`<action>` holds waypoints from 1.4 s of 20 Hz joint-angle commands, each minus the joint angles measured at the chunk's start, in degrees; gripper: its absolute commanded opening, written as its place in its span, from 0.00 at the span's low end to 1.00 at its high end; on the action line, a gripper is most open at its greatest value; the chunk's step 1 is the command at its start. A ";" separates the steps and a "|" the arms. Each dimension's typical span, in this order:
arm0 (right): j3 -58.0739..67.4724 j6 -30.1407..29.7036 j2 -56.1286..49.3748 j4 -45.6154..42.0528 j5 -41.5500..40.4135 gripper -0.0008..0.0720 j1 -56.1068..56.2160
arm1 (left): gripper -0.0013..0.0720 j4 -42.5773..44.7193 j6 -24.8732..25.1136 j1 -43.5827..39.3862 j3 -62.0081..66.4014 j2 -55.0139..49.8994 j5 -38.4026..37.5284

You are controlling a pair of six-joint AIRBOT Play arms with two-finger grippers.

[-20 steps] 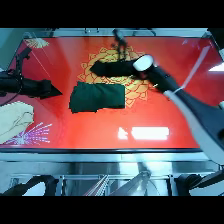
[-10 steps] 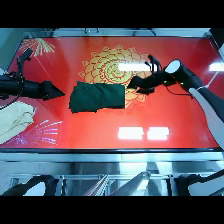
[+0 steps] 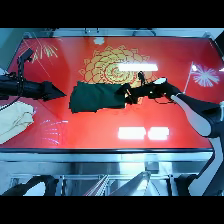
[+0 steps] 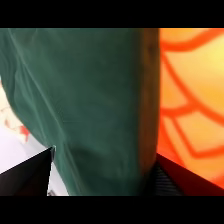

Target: Fold the shirts.

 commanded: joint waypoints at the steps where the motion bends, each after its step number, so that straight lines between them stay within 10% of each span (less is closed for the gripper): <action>1: 1.40 -2.64 -1.53 5.29 -0.92 0.66 3.02 | 0.05 -0.04 0.04 0.02 -0.02 0.04 -0.11; 4: 3.48 -5.44 -1.03 7.82 2.23 0.05 3.34 | 0.05 -0.07 0.02 0.02 -0.02 0.04 -0.50; 9: 5.18 -3.32 9.77 3.58 -0.37 0.05 -0.70 | 0.05 -0.04 0.02 0.02 -0.02 0.04 -1.20; 14: 5.49 19.58 26.99 -20.37 -6.45 0.05 -20.83 | 0.05 -0.04 0.04 0.02 -0.04 0.04 -1.20; 18: 5.46 35.26 38.14 -38.82 7.21 0.05 -42.18 | 0.05 0.00 0.66 0.02 -0.04 0.04 -1.57; 23: 5.11 35.43 40.61 -64.59 30.21 0.05 -61.61 | 0.05 0.00 0.63 0.02 -0.04 0.02 -1.79; 28: -0.87 33.29 43.19 -83.03 35.54 0.05 -68.98 | 0.05 -0.07 0.39 -0.04 -0.04 0.02 -1.79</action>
